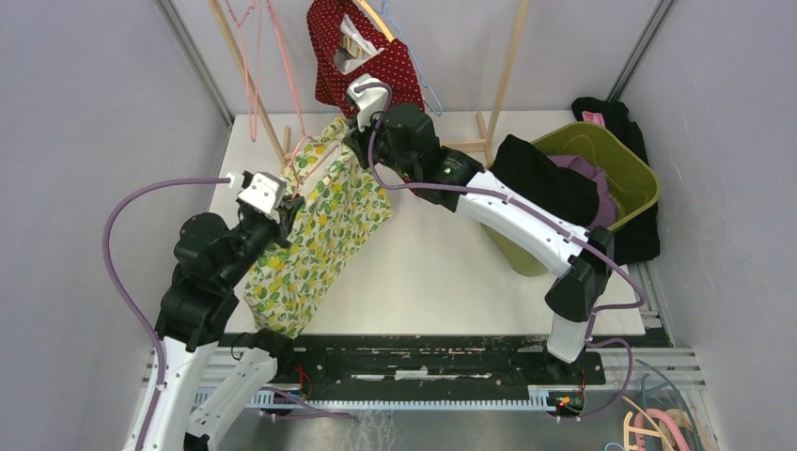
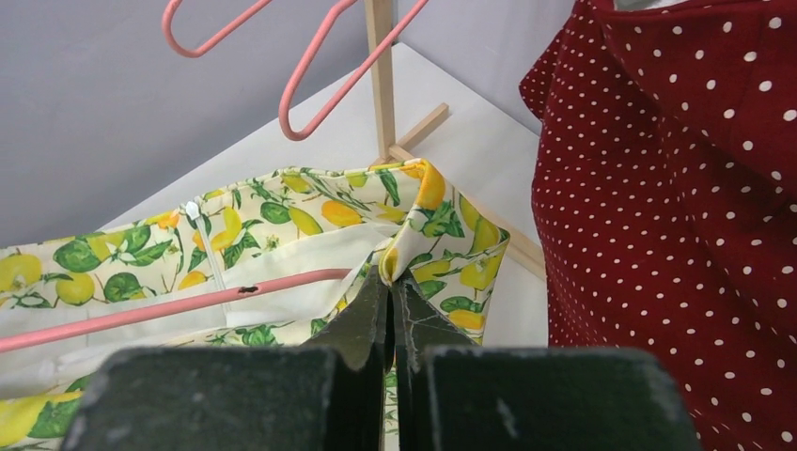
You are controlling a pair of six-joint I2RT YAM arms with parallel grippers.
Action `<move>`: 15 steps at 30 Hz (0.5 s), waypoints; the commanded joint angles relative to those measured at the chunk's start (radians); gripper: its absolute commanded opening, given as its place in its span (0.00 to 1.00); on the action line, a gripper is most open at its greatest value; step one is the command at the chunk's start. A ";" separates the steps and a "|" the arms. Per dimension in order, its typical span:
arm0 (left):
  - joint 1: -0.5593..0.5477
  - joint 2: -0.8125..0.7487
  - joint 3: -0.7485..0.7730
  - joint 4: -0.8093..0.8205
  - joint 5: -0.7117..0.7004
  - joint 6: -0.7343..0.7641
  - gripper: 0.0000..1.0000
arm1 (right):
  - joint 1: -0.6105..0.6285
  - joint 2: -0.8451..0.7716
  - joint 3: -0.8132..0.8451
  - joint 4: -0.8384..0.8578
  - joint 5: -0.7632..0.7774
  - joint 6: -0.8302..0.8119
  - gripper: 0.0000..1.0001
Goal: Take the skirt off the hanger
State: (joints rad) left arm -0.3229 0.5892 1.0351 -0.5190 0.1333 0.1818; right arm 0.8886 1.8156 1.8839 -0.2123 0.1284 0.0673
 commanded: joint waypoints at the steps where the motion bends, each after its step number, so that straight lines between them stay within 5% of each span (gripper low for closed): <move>1: 0.004 -0.045 0.138 -0.147 -0.053 0.094 0.03 | -0.159 -0.010 0.040 0.060 0.216 -0.084 0.01; 15: 0.004 -0.063 0.186 -0.264 -0.100 0.106 0.03 | -0.286 0.022 0.082 0.082 0.213 -0.104 0.01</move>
State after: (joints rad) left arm -0.3275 0.6048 1.1481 -0.6392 0.1135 0.2314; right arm 0.8299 1.8278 1.9148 -0.2039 0.0044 0.0784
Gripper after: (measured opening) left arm 0.069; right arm 0.014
